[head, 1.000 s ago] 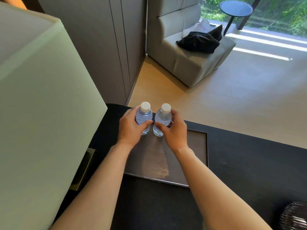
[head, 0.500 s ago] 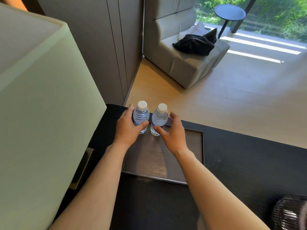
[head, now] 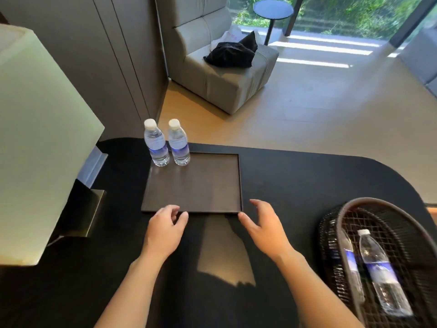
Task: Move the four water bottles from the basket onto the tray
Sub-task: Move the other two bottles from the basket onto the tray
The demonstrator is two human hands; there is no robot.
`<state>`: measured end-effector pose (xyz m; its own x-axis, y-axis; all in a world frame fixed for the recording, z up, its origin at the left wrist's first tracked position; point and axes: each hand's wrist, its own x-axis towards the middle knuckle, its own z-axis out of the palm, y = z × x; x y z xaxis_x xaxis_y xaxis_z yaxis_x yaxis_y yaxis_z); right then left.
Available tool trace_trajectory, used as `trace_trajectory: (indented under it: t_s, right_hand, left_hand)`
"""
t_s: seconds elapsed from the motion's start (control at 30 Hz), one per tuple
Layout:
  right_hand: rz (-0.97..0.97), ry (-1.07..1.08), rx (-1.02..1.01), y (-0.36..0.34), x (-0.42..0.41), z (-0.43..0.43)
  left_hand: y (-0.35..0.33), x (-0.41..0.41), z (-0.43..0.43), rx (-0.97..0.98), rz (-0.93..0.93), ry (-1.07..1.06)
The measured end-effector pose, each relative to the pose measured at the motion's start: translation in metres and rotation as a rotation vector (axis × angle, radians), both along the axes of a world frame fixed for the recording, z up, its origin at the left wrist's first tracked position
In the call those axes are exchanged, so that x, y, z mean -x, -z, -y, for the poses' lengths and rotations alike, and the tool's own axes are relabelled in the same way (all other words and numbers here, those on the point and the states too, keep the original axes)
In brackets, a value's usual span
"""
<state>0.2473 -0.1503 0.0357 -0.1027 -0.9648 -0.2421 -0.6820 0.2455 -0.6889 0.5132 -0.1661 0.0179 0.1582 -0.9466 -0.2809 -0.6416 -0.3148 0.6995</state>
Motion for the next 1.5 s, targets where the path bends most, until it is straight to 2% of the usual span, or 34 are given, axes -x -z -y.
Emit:
trace_trajectory:
  t_s: [0.13, 0.3, 0.57, 0.8, 1.03, 1.13, 1.37, 1.5]
  right_hand:
    - [-0.06, 0.048, -0.016, -0.006, 0.076, -0.087]
    - [-0.042, 0.147, -0.004, -0.014, 0.177, -0.192]
    - [-0.055, 0.275, -0.071, -0.021, 0.294, -0.276]
    - [-0.155, 0.281, -0.137, 0.001, 0.344, -0.252]
    - [-0.218, 0.248, -0.264, 0.039, 0.374, -0.195]
    - [-0.218, 0.255, -0.319, 0.054, 0.382, -0.175]
    - [-0.112, 0.291, -0.39, 0.068, 0.412, -0.165]
    - [-0.015, 0.343, -0.364, 0.068, 0.424, -0.151]
  left_hand:
    - [-0.014, 0.074, -0.078, -0.056, -0.03, 0.096]
    - [-0.028, 0.176, -0.162, -0.097, 0.004, 0.24]
    - [-0.054, 0.33, -0.206, -0.07, 0.029, 0.368]
    - [-0.049, 0.428, -0.194, -0.132, -0.006, 0.45]
    - [0.005, 0.486, -0.14, -0.325, 0.038, 0.368]
    - [0.021, 0.503, -0.129, -0.394, 0.112, 0.316]
    - [0.032, 0.527, -0.126, -0.278, 0.338, 0.339]
    - [0.043, 0.531, -0.101, -0.27, 0.276, 0.296]
